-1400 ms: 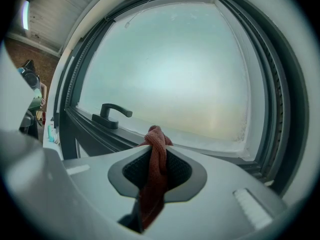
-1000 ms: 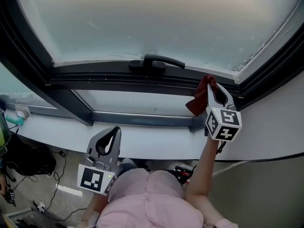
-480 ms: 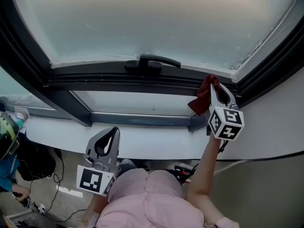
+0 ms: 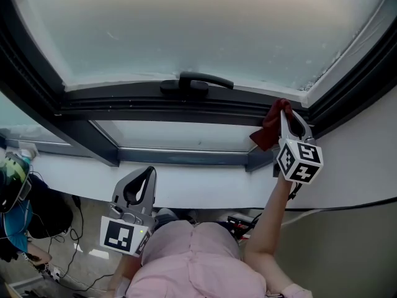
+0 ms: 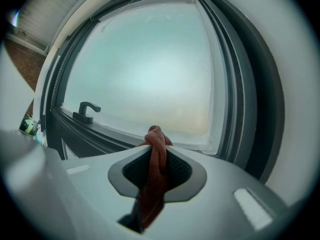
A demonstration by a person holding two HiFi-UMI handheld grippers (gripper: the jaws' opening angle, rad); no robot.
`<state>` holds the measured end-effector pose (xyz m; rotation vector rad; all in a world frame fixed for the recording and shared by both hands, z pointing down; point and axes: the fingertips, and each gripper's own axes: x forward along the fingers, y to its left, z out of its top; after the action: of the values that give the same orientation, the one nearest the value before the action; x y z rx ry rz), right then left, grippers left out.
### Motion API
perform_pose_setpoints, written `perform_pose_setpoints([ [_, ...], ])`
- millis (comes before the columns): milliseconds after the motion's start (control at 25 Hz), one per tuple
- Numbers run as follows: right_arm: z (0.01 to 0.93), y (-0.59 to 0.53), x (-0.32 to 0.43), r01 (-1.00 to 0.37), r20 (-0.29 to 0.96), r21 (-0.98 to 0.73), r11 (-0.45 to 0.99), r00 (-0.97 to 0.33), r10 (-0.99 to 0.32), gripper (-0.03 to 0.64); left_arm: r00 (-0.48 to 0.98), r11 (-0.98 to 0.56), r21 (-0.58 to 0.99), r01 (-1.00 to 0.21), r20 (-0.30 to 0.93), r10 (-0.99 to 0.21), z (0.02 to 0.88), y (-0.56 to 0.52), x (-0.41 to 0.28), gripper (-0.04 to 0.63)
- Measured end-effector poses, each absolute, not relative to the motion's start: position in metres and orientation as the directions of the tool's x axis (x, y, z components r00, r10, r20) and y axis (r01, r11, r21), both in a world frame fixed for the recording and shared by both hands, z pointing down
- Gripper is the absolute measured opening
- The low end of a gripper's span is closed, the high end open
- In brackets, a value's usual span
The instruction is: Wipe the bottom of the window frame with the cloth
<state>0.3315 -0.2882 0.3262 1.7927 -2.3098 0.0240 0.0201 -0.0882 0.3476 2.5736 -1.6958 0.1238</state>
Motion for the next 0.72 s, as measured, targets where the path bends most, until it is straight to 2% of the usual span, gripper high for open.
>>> perform_pose_setpoints([
  [720,0.326,-0.294,0.382,-0.983,0.177,0.095,0.157,-0.138,-0.975,0.060,0.382,-0.384,-0.002,-0.923,0.093,-0.919,0.345,-0.088,0.017,-0.002],
])
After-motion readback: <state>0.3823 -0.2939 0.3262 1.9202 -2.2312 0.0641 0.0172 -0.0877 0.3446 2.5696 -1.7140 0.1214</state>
